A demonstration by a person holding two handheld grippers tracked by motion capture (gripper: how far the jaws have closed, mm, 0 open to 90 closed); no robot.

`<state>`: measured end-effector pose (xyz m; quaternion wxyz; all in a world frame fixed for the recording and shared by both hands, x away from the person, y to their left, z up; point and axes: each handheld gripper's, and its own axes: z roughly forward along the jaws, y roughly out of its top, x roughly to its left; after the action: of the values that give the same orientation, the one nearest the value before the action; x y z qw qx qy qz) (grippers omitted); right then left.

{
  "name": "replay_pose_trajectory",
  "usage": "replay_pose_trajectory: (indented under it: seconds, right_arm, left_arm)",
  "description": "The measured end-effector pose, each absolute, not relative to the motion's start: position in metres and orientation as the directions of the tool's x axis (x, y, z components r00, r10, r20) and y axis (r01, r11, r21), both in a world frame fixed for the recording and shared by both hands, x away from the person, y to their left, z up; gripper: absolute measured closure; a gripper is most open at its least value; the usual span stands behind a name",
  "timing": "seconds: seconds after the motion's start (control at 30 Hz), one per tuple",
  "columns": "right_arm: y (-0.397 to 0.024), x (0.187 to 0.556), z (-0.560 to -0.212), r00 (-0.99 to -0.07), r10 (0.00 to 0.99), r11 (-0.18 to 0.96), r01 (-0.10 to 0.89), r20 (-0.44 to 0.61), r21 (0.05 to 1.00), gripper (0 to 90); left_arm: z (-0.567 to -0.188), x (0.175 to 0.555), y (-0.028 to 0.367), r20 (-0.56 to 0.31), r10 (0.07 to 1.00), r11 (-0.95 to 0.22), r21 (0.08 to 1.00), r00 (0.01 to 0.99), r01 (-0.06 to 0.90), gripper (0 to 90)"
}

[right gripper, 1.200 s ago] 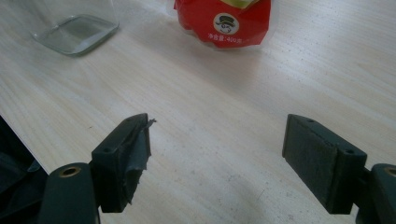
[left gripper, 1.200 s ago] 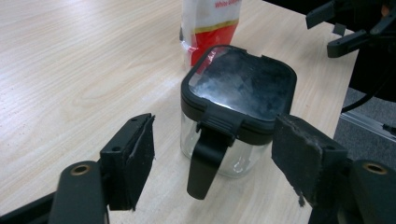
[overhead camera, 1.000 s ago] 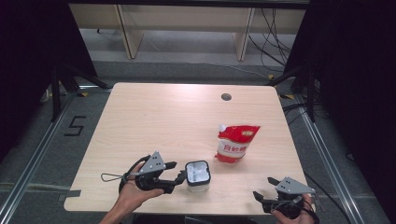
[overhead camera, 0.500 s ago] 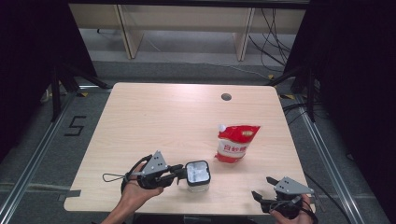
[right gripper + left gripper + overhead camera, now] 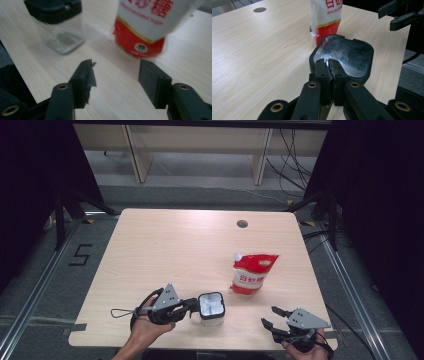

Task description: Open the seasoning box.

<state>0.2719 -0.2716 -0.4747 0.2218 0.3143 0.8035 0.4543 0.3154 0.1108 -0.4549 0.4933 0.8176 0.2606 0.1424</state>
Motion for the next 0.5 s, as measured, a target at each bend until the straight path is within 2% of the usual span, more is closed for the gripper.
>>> replay_pose_trajectory:
  seconds: [0.07, 0.1, 0.2, 0.23, 0.5]
  right_arm:
    - [-0.262, 0.271, -0.472, -0.711, 0.701, 0.383, 0.302, -0.061, 0.873, 55.2]
    - [-0.258, 0.273, -0.472, -0.726, 0.682, 0.396, 0.269, -0.086, 0.878, 57.7]
    - [-0.248, 0.275, -0.471, -0.744, 0.659, 0.425, 0.252, -0.106, 0.869, 62.1]
    - [-0.245, 0.275, -0.471, -0.749, 0.657, 0.419, 0.268, -0.086, 0.868, 63.0]
    - [-0.233, 0.280, -0.469, -0.775, 0.623, 0.438, 0.233, -0.107, 0.868, 70.1]
  left_arm:
    - [-0.456, 0.315, 0.110, -0.033, 0.570, -0.370, 0.882, 0.821, 0.292, 85.7]
    - [-0.455, 0.315, 0.110, -0.027, 0.567, -0.375, 0.881, 0.823, 0.287, 85.7]
    - [-0.454, 0.315, 0.111, -0.015, 0.562, -0.382, 0.882, 0.827, 0.276, 84.8]
    - [-0.453, 0.314, 0.111, -0.020, 0.568, -0.377, 0.882, 0.822, 0.283, 84.6]
    - [-0.453, 0.312, 0.114, -0.009, 0.566, -0.387, 0.880, 0.824, 0.276, 84.8]
